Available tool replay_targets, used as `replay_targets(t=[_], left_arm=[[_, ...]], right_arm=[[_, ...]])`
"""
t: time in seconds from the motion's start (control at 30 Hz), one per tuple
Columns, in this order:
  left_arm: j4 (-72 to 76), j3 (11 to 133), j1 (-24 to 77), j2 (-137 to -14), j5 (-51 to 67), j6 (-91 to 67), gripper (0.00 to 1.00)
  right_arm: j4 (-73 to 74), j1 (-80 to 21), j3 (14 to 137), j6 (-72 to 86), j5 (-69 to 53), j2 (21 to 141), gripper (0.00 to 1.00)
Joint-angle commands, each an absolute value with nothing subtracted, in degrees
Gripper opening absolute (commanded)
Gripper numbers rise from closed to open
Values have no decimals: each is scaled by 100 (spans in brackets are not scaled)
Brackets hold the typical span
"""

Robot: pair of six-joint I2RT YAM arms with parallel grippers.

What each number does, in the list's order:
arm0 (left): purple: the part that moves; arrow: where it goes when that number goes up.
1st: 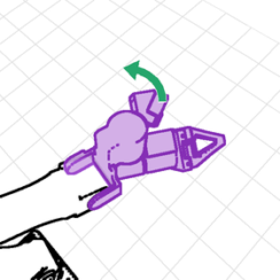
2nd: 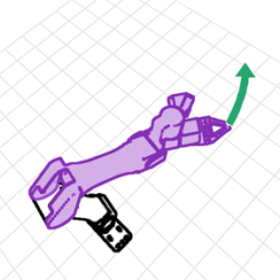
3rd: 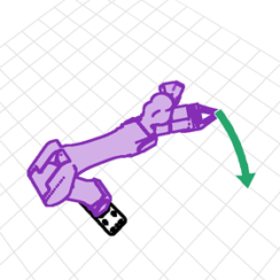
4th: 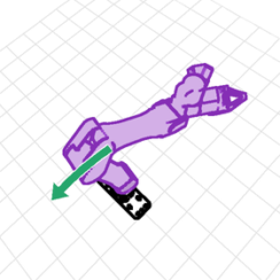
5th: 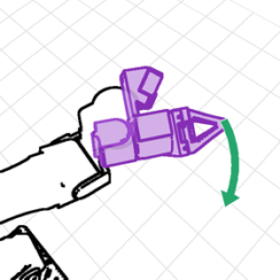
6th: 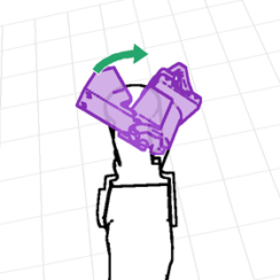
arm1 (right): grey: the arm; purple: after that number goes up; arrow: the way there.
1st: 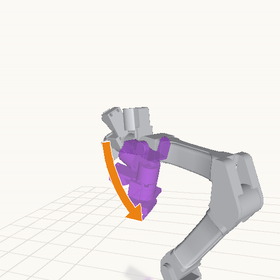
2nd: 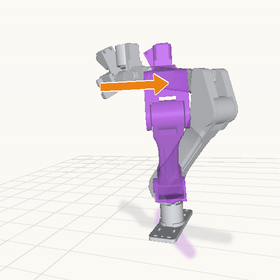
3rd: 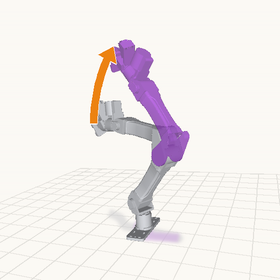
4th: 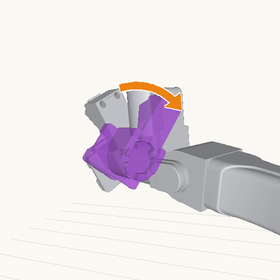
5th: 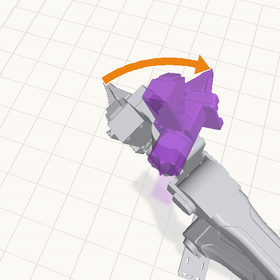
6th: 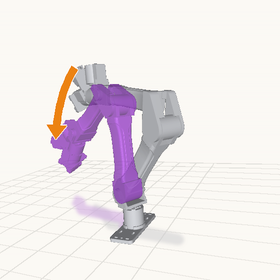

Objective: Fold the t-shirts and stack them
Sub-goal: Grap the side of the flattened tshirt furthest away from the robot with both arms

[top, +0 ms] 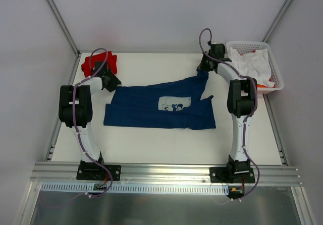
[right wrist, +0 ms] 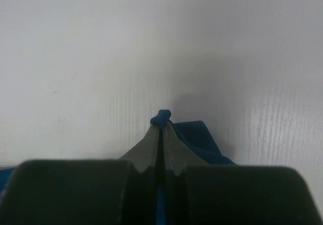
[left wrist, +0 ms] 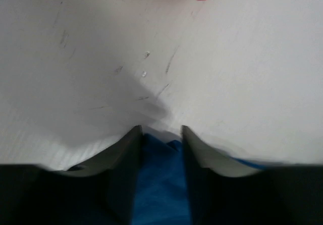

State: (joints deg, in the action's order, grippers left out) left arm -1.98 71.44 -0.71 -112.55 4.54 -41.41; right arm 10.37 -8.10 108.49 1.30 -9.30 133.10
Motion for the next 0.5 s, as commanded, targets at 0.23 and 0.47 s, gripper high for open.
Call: replay_targets(t=[0.23,0.47], left_arm=[[-308,7198,-26,-11417,650,-4157,0],[-308,7137,-26,-11242,554,-4096,0]], right_arm=[[861,-791,10696,141,-1020,12718,0],[852,-782,10504,123,-984,12490,0]])
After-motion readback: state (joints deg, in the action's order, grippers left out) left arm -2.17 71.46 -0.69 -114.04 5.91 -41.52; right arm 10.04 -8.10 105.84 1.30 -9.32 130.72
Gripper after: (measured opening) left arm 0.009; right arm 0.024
